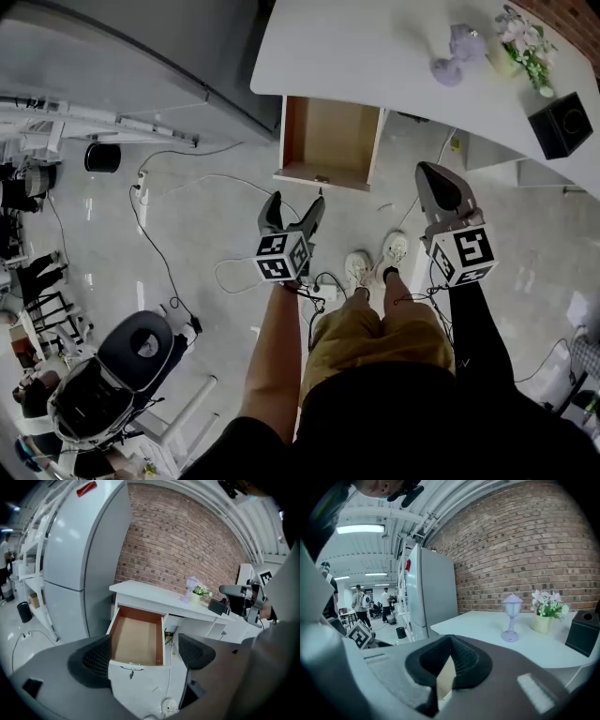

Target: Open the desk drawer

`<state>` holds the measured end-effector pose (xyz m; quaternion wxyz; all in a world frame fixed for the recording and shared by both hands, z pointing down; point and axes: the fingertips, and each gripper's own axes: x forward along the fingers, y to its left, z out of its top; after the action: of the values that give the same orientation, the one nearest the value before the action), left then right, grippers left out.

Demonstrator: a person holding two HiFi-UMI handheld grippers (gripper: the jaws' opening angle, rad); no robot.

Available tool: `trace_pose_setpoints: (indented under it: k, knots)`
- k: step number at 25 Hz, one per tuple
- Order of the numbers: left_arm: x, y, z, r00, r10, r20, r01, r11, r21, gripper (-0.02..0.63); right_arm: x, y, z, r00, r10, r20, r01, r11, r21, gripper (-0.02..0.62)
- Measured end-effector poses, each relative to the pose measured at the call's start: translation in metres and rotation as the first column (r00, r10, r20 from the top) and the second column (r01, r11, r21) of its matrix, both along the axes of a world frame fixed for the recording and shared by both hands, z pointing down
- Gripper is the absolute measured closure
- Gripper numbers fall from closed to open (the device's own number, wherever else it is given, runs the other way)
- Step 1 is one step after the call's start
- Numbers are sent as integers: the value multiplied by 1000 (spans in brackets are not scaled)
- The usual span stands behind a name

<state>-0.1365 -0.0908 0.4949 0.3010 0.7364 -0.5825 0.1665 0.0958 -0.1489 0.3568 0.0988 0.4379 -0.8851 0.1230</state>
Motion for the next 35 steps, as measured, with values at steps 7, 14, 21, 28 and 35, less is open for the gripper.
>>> trace_pose_setpoints:
  k: [7, 14, 21, 28, 35]
  knots:
    - [20, 6, -91, 996, 73, 56, -78, 991, 106, 179, 7, 37, -41, 1000, 11, -15, -11, 1000, 7, 594]
    - [32, 14, -170, 993, 94, 68, -106, 976, 191, 181, -3, 36, -104, 1000, 19, 14, -21, 993, 116, 595]
    - [39, 3, -246, 984, 125, 123, -159, 936, 315, 181, -13, 37, -158, 1000, 29, 11, -31, 980, 195, 595]
    - [41, 5, -292, 978, 147, 150, -195, 900, 389, 181, -13, 45, -181, 999, 51, -14, -46, 972, 229, 594]
    - [43, 17, -337, 957, 154, 244, -254, 854, 454, 181, -15, 61, -193, 999, 42, -23, -35, 965, 260, 595]
